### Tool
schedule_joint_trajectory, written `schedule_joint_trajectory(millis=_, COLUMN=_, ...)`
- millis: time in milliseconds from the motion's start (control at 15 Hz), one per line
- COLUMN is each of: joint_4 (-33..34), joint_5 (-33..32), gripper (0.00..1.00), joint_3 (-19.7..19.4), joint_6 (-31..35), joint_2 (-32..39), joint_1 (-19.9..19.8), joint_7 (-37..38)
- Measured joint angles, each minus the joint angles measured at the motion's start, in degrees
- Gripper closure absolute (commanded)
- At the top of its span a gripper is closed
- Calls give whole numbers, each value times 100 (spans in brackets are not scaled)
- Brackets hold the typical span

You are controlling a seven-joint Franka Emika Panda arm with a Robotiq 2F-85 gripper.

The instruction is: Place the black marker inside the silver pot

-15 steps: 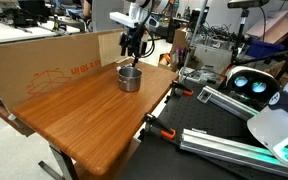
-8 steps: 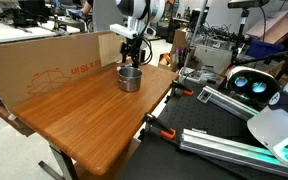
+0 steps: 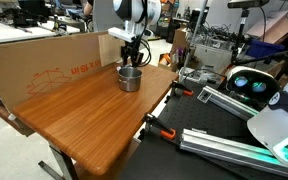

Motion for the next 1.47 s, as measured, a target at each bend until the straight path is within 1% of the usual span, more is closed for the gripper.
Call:
schedule_joint_trajectory(millis=200, joint_4=102, joint_5=-73, gripper=88, joint_3=-23, joint_6=-110, joint_2=14, joint_1=30, joint_7=9)
schedule_joint_trajectory(millis=267, joint_4=130, joint_5=-75, gripper=97, joint_3=-23, joint_6=-128, joint_2=23, joint_1=33, joint_7=9)
schedule_joint_trajectory(millis=333, joint_4=151, joint_5=-75, gripper=100, joint_3=-23, joint_6=-136, joint_2=30, joint_1=36, joint_7=9)
schedule_joint_trajectory(millis=467, joint_4=168, joint_5=-75, gripper=95, joint_3=-23, joint_6=-141, joint_2=36, joint_1=38, joint_7=9)
schedule_joint_trajectory(millis=733, joint_4=187, joint_5=-50, gripper=95, joint_3=-7, joint_6=-141, joint_2=20, joint_1=20, joint_7=-34)
schedule_joint_trajectory(millis=933, joint_4=160, joint_5=147, gripper=95, joint_3=138, joint_6=-138, joint_2=-192, joint_1=-86, joint_7=-354)
schedule_joint_trajectory(millis=1067, joint_4=47, joint_5=498, gripper=95, joint_3=324, joint_6=-138, joint_2=-491, joint_1=-231, joint_7=-785)
schedule_joint_trajectory(millis=1200, joint_4=-190, joint_5=1015, gripper=95, joint_3=606, joint_6=-211, joint_2=-892, joint_1=-445, joint_7=-1434)
schedule_joint_trajectory(millis=1333, joint_4=-515, joint_5=1522, gripper=95, joint_3=831, joint_6=-478, joint_2=-1316, joint_1=-620, joint_7=-2110)
schedule_joint_trajectory(millis=1467, joint_4=-902, joint_5=2018, gripper=95, joint_3=949, joint_6=-765, joint_2=-1703, joint_1=-707, joint_7=-2879)
